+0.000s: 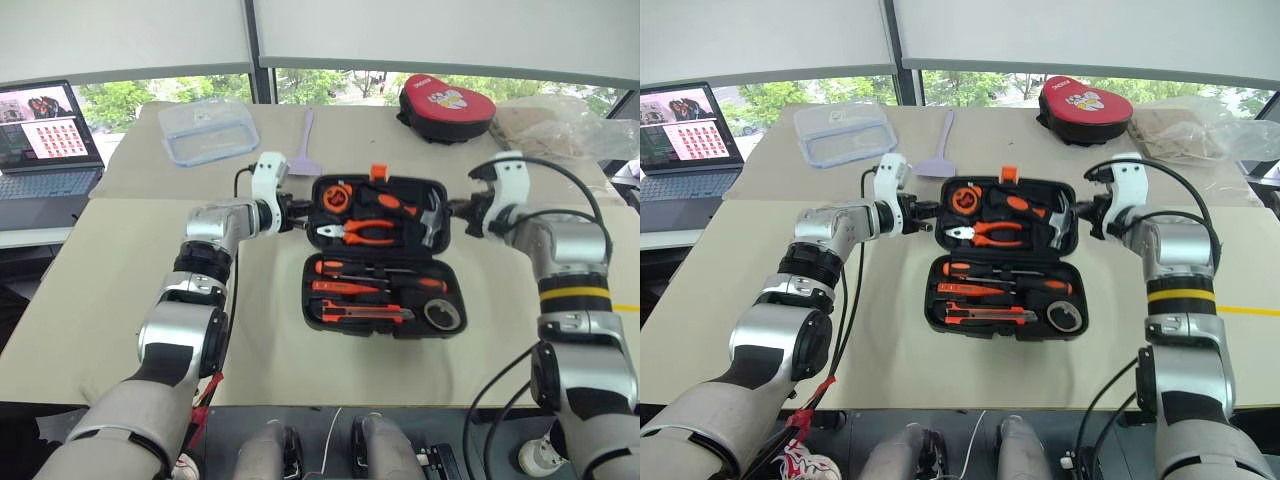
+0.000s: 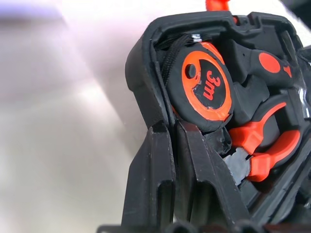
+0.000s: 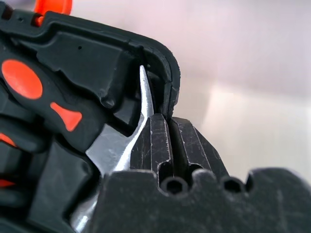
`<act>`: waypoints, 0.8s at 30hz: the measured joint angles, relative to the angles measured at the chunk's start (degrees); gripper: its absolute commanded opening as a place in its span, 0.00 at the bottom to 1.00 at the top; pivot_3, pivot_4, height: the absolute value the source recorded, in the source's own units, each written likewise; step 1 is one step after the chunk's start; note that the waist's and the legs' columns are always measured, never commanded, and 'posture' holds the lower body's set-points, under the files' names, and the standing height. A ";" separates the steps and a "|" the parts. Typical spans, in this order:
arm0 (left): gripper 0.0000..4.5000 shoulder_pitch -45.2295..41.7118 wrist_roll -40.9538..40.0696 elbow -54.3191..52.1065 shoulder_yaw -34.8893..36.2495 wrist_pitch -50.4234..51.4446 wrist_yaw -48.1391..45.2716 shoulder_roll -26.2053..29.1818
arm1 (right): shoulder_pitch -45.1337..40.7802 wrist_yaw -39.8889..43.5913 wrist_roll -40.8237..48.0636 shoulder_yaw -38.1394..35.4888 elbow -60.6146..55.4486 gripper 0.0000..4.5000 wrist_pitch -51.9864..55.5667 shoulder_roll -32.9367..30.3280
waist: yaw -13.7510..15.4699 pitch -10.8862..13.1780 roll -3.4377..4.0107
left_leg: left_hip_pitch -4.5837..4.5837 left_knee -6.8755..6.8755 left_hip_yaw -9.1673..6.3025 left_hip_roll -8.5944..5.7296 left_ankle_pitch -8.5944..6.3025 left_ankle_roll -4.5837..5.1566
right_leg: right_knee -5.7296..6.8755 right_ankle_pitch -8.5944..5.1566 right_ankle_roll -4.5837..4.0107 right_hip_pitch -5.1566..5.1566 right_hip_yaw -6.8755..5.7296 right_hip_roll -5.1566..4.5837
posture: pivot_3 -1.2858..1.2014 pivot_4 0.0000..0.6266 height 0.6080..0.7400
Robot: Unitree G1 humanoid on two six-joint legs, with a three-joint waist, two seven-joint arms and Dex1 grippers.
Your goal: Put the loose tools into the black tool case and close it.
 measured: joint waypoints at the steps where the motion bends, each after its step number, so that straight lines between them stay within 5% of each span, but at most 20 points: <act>1: 0.00 0.00 0.00 -0.13 0.29 -1.25 0.01 0.03 | -0.65 -0.18 -0.15 -0.45 0.47 0.00 -1.33 0.26 | 0.03 0.00 0.00 | 0.00 -0.14 0.00 -0.03 0.06 0.02 | 0.01 0.00 0.00 0.00 -0.02 -0.01 | 0.52 0.24 0.93; 9: 0.00 4.65 0.20 -9.26 -0.13 -8.31 -2.60 1.47 | 2.75 0.68 -0.45 -1.95 -6.48 0.00 -8.38 0.79 | 0.15 0.01 0.03 | -0.21 -0.73 -0.04 -0.18 0.11 0.05 | -0.19 -0.10 0.15 -0.24 -0.27 -0.04 | 0.52 0.24 0.93; 15: 0.00 19.10 -0.06 -30.01 -2.23 -10.92 -5.42 2.89 | 21.64 1.11 1.20 -5.66 -27.46 0.00 -13.51 2.71 | 0.11 -0.01 0.04 | -0.15 -0.87 -0.13 -0.17 0.09 0.02 | -0.29 -0.20 0.27 -0.16 -0.37 -0.03 | 0.52 0.24 0.93; 24: 0.00 29.38 -0.04 -44.36 -3.77 -10.08 -5.12 4.40 | 34.63 0.48 0.64 -6.76 -37.94 0.00 -22.53 3.88 | 1.29 -0.01 0.04 | 0.38 -0.47 -0.07 -0.11 0.10 0.03 | -0.36 -0.10 0.11 0.34 -0.05 -0.05 | 0.52 0.24 0.93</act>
